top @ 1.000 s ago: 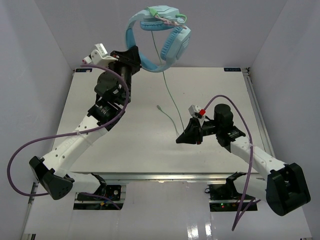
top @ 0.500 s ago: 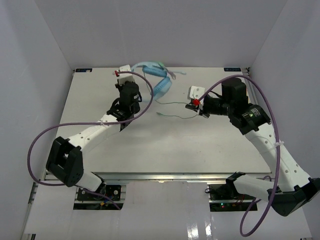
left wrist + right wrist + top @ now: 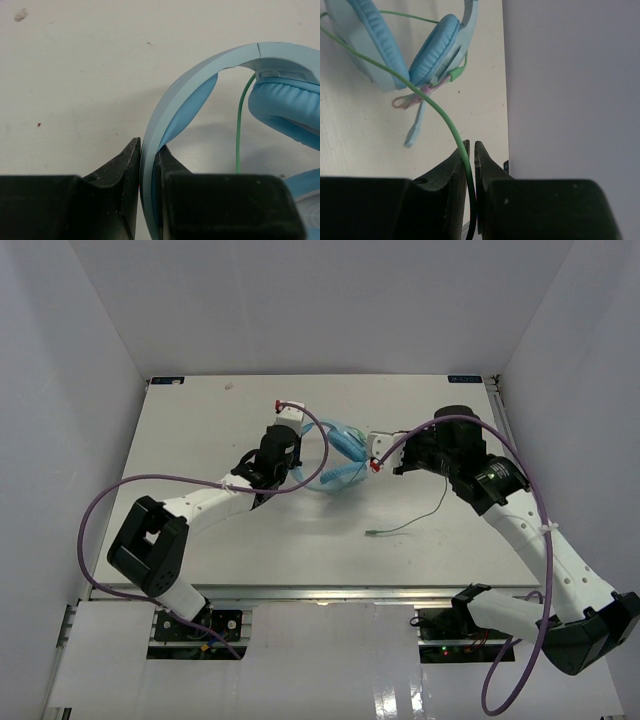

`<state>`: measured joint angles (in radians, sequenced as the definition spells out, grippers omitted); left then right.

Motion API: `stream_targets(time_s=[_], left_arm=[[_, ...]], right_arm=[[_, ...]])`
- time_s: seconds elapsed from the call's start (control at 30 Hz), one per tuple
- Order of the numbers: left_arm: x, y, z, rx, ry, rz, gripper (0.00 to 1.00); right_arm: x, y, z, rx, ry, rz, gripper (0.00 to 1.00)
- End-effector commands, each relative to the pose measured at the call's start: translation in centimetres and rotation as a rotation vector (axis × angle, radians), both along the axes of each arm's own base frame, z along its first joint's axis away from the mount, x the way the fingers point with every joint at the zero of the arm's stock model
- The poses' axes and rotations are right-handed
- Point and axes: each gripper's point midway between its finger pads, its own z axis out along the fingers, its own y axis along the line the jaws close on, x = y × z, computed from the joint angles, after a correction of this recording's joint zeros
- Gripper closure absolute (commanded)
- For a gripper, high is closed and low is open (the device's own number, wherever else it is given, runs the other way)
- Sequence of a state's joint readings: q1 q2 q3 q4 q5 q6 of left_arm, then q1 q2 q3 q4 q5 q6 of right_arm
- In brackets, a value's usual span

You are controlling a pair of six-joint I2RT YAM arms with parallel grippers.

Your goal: Wrap the headphones

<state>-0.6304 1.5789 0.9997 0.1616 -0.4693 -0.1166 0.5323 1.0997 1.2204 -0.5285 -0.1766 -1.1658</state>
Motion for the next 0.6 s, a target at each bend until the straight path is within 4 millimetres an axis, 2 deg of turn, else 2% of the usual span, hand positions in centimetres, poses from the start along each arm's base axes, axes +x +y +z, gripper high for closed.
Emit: stream_targets(time_s=[0.0, 0.2, 0.27, 0.33, 0.47, 0.57], left_arm=[[-2.9, -4.6, 4.9, -0.14, -0.102, -0.321, 1.0], [-8.6, -8.1, 5.8, -0.197, -0.048, -0.654, 1.0], [-10.3, -8.4, 7.1, -0.224, -0.054, -0.709, 1.0], [-11.7, -8.4, 8.3, -0.265, -0.061, -0.745, 1.0], [-13.8, -8.0, 12.0, -0.368, -0.111, -0.777, 1.0], [-14.9, -8.2, 14.5, -0.44, -0.13, -0.805, 1.0]], right_arm=[[1.8, 0.3, 2.0, 0.05, -0.104, -0.018, 0.85], [3.4, 1.6, 0.3, 0.126, 0.033, -0.018, 0.86], [3.9, 1.5, -0.3, 0.148, 0.079, -0.024, 0.86], [4.0, 1.3, -1.9, 0.191, 0.173, -0.019, 0.86], [2.8, 1.5, -4.5, 0.293, 0.367, 0.048, 0.86], [0.3, 3.3, -5.7, 0.386, 0.556, 0.149, 0.86]])
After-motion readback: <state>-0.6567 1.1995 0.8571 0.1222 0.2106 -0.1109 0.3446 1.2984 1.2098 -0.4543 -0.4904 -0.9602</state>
